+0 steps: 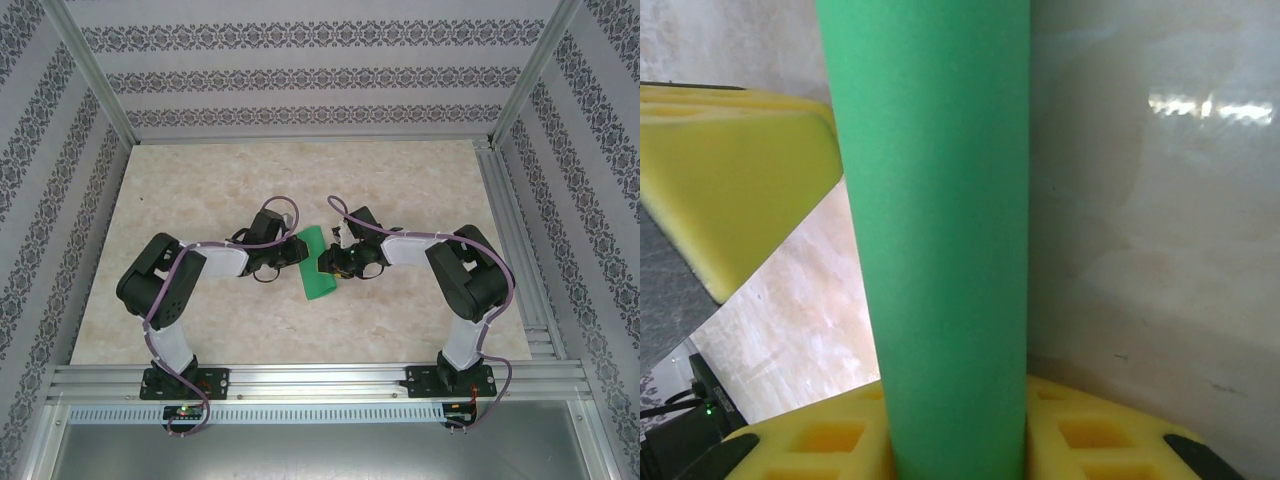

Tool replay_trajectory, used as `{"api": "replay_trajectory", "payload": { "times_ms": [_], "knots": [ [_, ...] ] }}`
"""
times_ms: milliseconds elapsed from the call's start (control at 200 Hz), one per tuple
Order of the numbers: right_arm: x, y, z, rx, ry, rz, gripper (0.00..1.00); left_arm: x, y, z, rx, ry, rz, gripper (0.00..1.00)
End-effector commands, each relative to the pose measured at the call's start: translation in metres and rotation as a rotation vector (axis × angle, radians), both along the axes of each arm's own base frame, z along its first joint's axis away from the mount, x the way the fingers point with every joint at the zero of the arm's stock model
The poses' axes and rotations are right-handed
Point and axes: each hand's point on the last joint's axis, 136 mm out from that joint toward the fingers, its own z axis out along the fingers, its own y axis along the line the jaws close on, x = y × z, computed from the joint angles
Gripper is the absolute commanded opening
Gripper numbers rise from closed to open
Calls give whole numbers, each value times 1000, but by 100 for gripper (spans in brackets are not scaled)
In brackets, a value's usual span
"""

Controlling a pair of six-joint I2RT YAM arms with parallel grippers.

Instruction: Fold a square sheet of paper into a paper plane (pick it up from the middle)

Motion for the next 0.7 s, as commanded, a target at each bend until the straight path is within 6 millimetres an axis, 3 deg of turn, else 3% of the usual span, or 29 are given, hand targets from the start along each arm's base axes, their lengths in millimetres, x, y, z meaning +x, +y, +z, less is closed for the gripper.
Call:
{"api": "replay_trajectory", "payload": {
  "times_ms": [0, 195, 460, 694],
  "knots": [
    [2, -5, 6, -11, -8, -10, 35, -4, -5, -6, 45, 9, -35, 17],
    [4, -14, 23, -69, -55, 11, 49, -8, -4, -18, 75, 40, -52, 14],
    [17, -31, 27, -222, -138, 43, 55, -9, -9, -16, 61, 44, -69, 14],
    [29, -23, 20, -267, -151, 83, 56, -8, -13, -13, 48, 41, -73, 13]
  ]
}}
